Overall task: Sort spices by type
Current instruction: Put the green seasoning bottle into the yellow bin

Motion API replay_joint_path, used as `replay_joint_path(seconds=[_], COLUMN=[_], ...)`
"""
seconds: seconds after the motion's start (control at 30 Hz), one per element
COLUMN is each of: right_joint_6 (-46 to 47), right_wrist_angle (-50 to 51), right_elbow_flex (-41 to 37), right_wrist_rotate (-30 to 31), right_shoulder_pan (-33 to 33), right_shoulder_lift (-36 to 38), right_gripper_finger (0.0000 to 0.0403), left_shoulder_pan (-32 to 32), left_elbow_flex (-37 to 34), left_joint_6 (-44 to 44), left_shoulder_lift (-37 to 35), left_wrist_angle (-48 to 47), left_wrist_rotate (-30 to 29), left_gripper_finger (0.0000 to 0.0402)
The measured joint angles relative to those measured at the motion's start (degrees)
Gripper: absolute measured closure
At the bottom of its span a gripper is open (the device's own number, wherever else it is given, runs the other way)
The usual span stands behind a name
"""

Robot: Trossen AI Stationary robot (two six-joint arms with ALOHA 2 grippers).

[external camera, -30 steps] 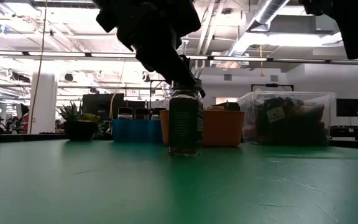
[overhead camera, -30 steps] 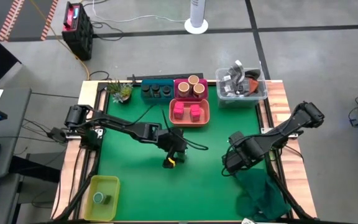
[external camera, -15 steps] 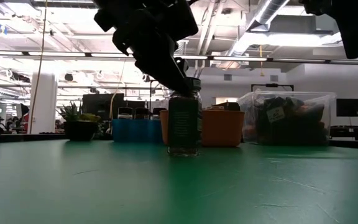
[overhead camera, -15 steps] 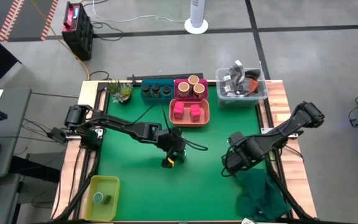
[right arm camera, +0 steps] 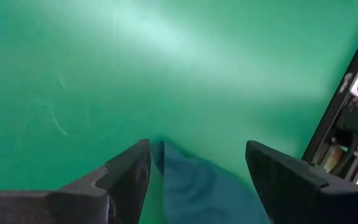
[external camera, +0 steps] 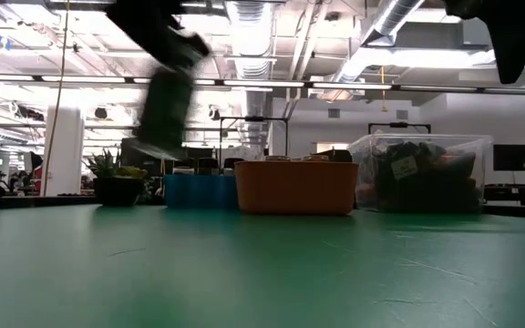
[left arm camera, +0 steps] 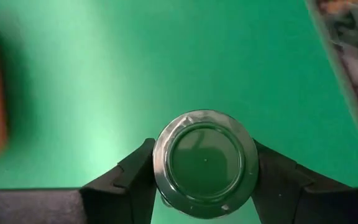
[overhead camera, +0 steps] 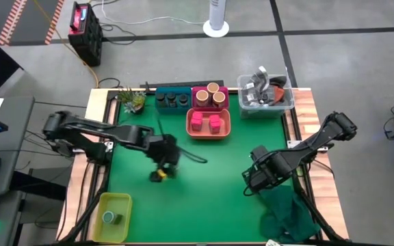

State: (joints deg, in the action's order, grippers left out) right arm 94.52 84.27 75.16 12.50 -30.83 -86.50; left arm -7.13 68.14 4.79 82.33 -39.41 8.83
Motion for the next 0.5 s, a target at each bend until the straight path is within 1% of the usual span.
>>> replay_joint_path(seconds=[0.13, 0.2, 0.33, 0.5], right_joint_6=[0.63, 0.63, 0.59, 0.55], right_wrist_angle=[0.04, -0.09, 0.08, -0.29], right_elbow_flex=[0.00, 0.00, -0.01, -0.74], right_wrist_rotate=[2.79, 3.85, 5.53, 5.96], right_shoulder_pan=[0.15, 0.15, 0.58, 1.11], right_shoulder_lift=[0.00, 0.00, 0.00, 0.00], right_gripper_finger=[0.0111, 0.0111, 0.0111, 0.0111], left_shoulder_pan=[-3.73, -6.14, -11.35, -18.51], left_elbow_flex=[0.04, 0.02, -0.01, -3.37], left_joint_6=[-4.23, -7.15, -14.52, -25.14], left_shoulder_lift=[-7.20, -10.53, -16.33, -22.69], left_wrist_angle=[-12.48, -16.70, -22.87, -23.82], left_wrist_rotate=[1.17, 1.83, 2.85, 3.33], left_gripper_finger=[0.0205, 0.0205, 0.0205, 0.0205])
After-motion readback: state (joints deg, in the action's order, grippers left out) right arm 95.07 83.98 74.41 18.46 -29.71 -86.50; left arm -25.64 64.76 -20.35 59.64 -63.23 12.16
